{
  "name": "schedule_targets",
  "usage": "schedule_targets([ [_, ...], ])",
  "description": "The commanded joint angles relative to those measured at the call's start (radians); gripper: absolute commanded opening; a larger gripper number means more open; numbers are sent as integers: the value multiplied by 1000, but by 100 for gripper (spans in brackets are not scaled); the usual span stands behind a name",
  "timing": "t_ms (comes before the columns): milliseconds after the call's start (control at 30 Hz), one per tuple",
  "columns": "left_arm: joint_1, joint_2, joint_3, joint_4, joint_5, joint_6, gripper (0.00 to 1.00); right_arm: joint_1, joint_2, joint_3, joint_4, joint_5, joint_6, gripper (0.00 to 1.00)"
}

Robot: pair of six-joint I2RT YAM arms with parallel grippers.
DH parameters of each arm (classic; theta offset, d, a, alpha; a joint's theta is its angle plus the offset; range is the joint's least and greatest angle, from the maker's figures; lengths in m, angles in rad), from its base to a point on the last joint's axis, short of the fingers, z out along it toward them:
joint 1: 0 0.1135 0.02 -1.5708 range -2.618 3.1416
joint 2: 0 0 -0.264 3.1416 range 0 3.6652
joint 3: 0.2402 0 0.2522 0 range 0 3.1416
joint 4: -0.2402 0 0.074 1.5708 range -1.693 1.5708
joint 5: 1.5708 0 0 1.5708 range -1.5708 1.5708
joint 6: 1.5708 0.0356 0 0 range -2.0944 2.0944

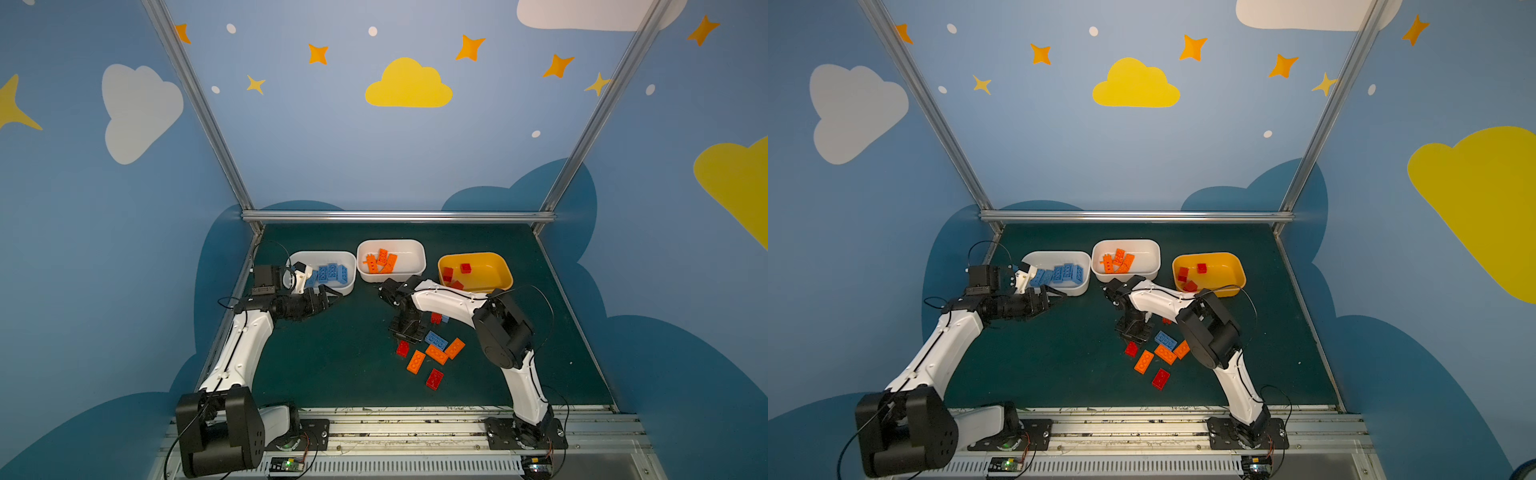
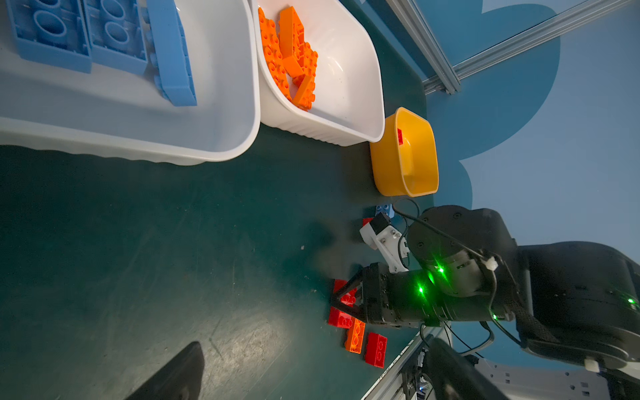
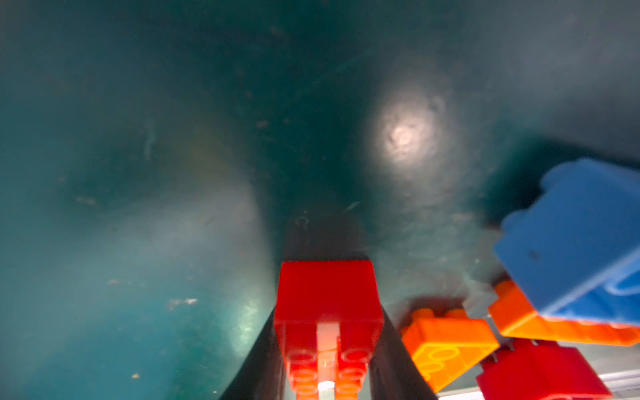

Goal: Sort the legos into containers by color
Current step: Pick up the lego from the center of the table, then place the lego in the container.

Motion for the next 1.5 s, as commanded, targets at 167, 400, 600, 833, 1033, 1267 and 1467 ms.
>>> schedule_targets([
  [167, -66, -38, 23, 51, 46, -65, 99, -89, -241, -19, -100, 117, -94, 23],
  [400, -148, -33, 39, 139, 67, -159, 99, -329, -394, 7, -139, 161, -397, 24],
  [600, -184, -12, 32, 243, 117, -235, 99, -539, -377, 57, -109, 96, -699, 28],
  [833, -184, -1, 42, 240, 125, -234, 99, -660, -242, 128, -72, 13, -866, 28],
  [1033, -184, 3, 47, 227, 119, -227, 100, -680, -95, 253, -75, 6, -922, 28],
  [1267, -185, 7, 45, 207, 105, -210, 100, -683, 98, 449, -121, 6, -972, 29],
  [1467, -184, 15, 41, 192, 97, -194, 99, -676, 201, 583, -174, 38, -1024, 38],
])
